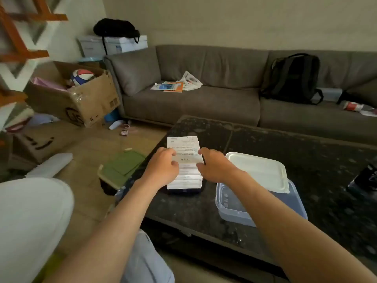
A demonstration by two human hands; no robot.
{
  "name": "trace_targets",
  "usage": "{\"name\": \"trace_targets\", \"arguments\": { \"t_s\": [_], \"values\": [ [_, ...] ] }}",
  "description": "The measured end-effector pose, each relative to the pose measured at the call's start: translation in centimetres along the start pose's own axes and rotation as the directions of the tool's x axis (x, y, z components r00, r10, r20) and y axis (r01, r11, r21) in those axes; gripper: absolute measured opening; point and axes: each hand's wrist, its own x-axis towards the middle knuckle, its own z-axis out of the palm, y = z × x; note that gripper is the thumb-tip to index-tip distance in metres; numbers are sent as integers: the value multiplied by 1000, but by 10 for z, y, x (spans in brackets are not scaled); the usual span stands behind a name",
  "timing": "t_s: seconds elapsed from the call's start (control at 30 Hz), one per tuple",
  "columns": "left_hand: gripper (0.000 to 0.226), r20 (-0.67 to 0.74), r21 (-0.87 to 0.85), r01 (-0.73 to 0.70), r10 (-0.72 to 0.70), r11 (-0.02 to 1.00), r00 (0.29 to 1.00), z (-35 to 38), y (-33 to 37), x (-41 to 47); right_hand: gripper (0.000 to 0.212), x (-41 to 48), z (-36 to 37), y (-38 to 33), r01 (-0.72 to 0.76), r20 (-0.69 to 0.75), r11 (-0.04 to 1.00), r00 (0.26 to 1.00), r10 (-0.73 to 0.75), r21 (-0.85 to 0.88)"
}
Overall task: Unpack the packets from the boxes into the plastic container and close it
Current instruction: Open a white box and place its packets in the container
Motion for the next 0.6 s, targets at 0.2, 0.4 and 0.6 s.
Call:
{"name": "trace_targets", "arguments": {
  "t_s": [0.2, 0.4, 0.6],
  "values": [
    [50, 45, -52, 89, -87, 995, 995, 5, -9, 9, 52, 23, 17, -3, -80, 66, 997, 995, 79, 14],
    [43, 12, -129, 157, -157, 979, 988, 12, -15, 20, 33, 32, 27, 1, -88, 13, 996, 996, 88, 4],
    [12, -118, -270, 196, -234, 943, 965, 7, 2, 28, 25, 29, 27, 10, -189, -222, 924, 937, 271, 331]
  ]
}}
